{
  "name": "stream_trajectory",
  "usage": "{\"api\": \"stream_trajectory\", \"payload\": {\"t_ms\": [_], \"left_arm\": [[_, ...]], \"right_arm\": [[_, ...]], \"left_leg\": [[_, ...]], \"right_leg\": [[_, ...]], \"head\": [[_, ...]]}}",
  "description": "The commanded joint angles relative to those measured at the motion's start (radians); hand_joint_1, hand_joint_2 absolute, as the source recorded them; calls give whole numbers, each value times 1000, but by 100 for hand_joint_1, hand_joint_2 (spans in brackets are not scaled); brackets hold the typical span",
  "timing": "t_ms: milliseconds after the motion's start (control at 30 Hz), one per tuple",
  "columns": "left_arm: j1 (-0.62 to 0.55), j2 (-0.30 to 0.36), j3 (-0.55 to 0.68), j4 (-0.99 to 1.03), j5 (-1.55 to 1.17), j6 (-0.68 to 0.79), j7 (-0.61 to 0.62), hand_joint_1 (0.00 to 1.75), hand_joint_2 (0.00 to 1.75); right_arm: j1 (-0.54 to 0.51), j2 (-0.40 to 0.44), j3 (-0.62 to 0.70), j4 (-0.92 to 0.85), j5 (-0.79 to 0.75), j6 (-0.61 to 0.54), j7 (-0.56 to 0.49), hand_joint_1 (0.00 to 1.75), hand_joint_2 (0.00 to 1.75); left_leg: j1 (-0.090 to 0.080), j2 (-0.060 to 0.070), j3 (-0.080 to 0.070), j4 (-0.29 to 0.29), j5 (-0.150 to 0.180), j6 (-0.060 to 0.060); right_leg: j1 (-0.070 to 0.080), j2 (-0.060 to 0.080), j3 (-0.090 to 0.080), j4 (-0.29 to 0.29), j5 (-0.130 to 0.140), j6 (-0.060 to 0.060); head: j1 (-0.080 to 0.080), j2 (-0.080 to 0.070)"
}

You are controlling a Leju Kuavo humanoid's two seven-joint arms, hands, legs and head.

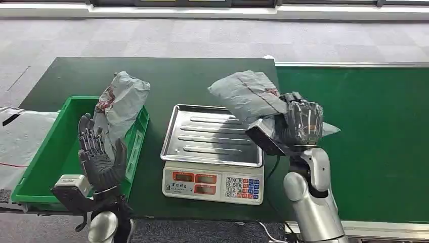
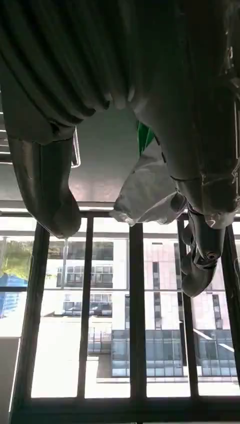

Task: Moved the parcel from conveyor to table for the left to box.

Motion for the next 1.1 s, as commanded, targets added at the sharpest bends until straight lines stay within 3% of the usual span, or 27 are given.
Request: {"api": "stream_trajectory", "payload": {"t_ms": [33, 500, 533, 600, 633, 1100], "left_arm": [[-56, 3, 40, 57, 10, 5, 2, 0, 175], [-76, 12, 33, 84, 18, 14, -3, 0, 175], [-79, 13, 33, 88, 19, 15, -4, 0, 175], [-88, 17, 29, 99, 19, 15, -4, 0, 175], [-91, 17, 28, 101, 20, 15, -4, 0, 175], [-97, 17, 23, 104, 22, 17, -9, 0, 175]], "right_arm": [[-132, 47, 154, 347, -107, 20, -32, 175, 175], [-190, 59, 167, 423, -125, 31, -39, 175, 175], [-186, 53, 173, 417, -117, 16, -45, 0, 175], [-183, 48, 191, 426, -120, 42, -56, 0, 175], [-182, 48, 192, 427, -120, 43, -55, 0, 0], [-174, 32, 179, 433, -145, 45, -68, 0, 0]], "left_leg": [[1, 5, 4, -2, 0, 0], [1, 1, 1, -1, 1, 0], [2, 1, 3, -2, 1, 0], [1, 0, 2, -1, 1, 0], [2, 1, 4, -3, 1, 0], [1, 0, 3, -2, 1, 0]], "right_leg": [[1, 5, 3, -2, 2, 0], [-1, 1, 2, -1, 1, 0], [0, 1, 3, -2, 1, -1], [0, 0, 3, -2, 1, 0], [0, 1, 4, -3, 1, -1], [0, 0, 3, -2, 1, 0]], "head": [[0, 0], [0, 0], [0, 0], [0, 0], [0, 0], [0, 0]]}}
